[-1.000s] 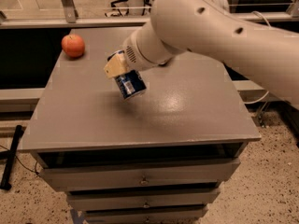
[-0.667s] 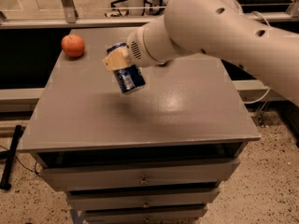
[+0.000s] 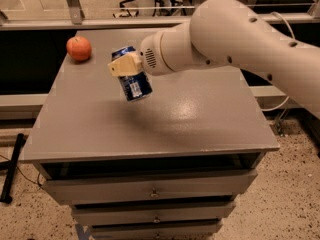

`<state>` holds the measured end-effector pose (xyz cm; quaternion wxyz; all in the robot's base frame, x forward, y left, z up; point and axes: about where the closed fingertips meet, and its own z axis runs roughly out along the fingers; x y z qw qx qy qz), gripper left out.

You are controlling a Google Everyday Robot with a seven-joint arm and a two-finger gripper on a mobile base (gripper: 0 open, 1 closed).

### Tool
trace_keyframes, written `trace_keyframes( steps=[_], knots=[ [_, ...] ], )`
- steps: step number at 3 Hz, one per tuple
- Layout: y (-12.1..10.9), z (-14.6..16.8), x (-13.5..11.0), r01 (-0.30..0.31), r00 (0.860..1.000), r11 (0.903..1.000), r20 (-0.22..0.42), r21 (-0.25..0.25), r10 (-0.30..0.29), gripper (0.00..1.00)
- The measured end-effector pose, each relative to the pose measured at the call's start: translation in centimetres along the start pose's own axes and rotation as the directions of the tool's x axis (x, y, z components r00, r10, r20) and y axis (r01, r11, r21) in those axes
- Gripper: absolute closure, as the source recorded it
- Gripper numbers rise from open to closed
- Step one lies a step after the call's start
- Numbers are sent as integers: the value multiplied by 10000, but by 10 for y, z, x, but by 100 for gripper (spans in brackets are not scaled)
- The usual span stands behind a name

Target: Place pepsi can upright

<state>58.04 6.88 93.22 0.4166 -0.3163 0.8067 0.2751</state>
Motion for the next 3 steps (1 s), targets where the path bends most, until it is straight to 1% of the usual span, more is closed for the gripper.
trace_keyframes(
  steps=[1, 2, 3],
  knots=[
    [-2, -2, -1, 460, 9969, 9948, 685, -914, -398, 100],
    [-6, -4, 1, 1434, 9839, 9752, 1303, -1688, -1221, 100],
    [-12, -4, 12, 2619, 9554, 9417, 1944, -2113, -2222, 100]
  ],
)
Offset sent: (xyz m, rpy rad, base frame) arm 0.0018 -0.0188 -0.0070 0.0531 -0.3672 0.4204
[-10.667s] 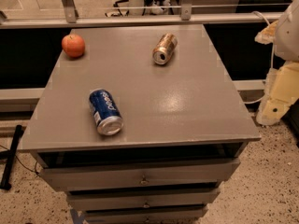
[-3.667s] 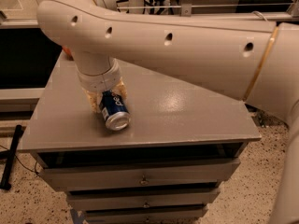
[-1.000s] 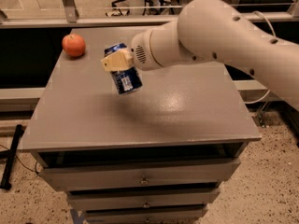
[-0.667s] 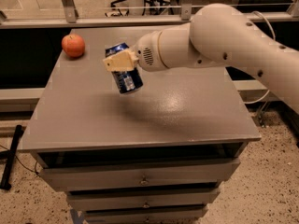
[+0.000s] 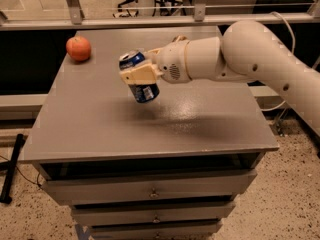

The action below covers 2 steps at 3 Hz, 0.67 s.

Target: Place pepsi can upright

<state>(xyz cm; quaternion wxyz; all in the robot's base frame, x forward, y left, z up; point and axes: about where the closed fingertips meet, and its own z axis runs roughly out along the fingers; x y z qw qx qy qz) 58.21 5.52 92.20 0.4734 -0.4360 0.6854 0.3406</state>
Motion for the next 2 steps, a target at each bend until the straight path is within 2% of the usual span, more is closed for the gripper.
trace_keyframes(
  steps=[1, 2],
  knots=[
    [0, 1, 16, 530, 9962, 9980, 703, -332, -506, 100],
    [-4, 1, 29, 96, 9903, 9995, 1390, -285, -56, 82]
  ],
)
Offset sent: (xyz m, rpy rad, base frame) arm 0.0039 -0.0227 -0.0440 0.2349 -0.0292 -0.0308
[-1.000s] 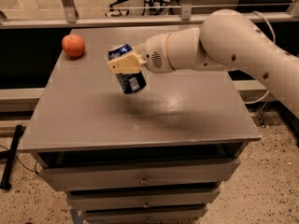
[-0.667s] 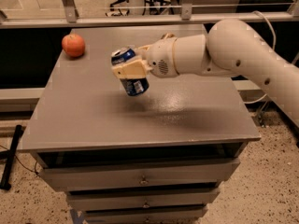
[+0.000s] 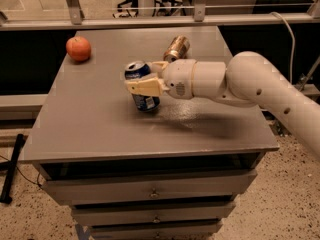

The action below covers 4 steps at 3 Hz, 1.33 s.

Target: Place pepsi can upright

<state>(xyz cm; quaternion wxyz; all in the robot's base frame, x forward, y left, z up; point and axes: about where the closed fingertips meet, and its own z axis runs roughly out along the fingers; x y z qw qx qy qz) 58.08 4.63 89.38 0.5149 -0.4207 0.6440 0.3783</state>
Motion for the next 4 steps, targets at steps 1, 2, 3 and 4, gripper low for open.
trace_keyframes(
  steps=[1, 2, 3, 4],
  knots=[
    [-5, -5, 9, -493, 9976, 9986, 489, 216, 482, 59],
    [-5, -6, 8, -509, 9975, 9985, 508, 224, 497, 35],
    [-5, -6, 8, -509, 9975, 9985, 509, 224, 497, 12],
    [-2, -14, 9, -484, 9958, 9988, 784, 115, 474, 0]
  ],
)
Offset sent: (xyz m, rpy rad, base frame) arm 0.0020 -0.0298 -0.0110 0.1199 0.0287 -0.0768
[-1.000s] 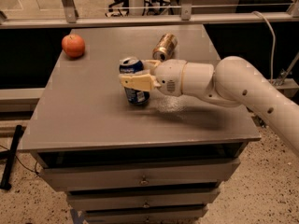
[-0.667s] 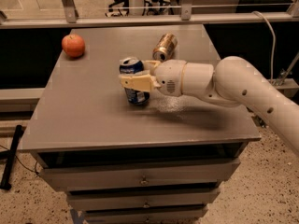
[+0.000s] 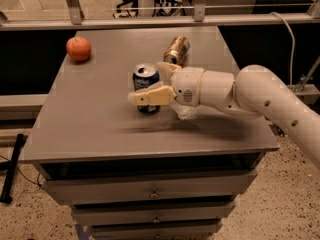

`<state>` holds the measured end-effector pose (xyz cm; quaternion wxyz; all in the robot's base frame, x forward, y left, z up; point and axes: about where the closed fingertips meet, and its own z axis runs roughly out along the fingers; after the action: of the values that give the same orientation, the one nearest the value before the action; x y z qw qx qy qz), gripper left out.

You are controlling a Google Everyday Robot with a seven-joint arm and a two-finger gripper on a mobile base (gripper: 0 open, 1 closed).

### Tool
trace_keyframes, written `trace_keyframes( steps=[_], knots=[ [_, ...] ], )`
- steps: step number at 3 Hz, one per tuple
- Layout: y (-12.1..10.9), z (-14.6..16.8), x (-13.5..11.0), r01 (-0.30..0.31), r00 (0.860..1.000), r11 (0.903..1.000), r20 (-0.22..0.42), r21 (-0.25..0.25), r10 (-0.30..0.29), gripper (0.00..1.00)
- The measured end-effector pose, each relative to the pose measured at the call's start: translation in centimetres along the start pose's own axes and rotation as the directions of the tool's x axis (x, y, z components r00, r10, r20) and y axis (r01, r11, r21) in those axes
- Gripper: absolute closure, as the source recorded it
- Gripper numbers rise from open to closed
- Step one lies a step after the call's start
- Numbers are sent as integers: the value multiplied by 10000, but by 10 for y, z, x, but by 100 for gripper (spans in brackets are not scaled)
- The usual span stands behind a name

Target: Place pepsi can upright

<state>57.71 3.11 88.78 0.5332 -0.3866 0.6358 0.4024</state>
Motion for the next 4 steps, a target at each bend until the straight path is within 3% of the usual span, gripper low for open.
trace_keyframes(
  steps=[1, 2, 3, 4],
  knots=[
    [3, -7, -1, 53, 9998, 9999, 170, -89, -51, 0],
    [-1, -19, -12, 381, 9992, 9992, -150, -87, -382, 0],
    [-14, -47, -44, 1149, 9910, 9933, -705, 132, -1137, 0],
    [-33, -95, -92, 1994, 9764, 9719, -1098, 1247, -1862, 0]
  ],
)
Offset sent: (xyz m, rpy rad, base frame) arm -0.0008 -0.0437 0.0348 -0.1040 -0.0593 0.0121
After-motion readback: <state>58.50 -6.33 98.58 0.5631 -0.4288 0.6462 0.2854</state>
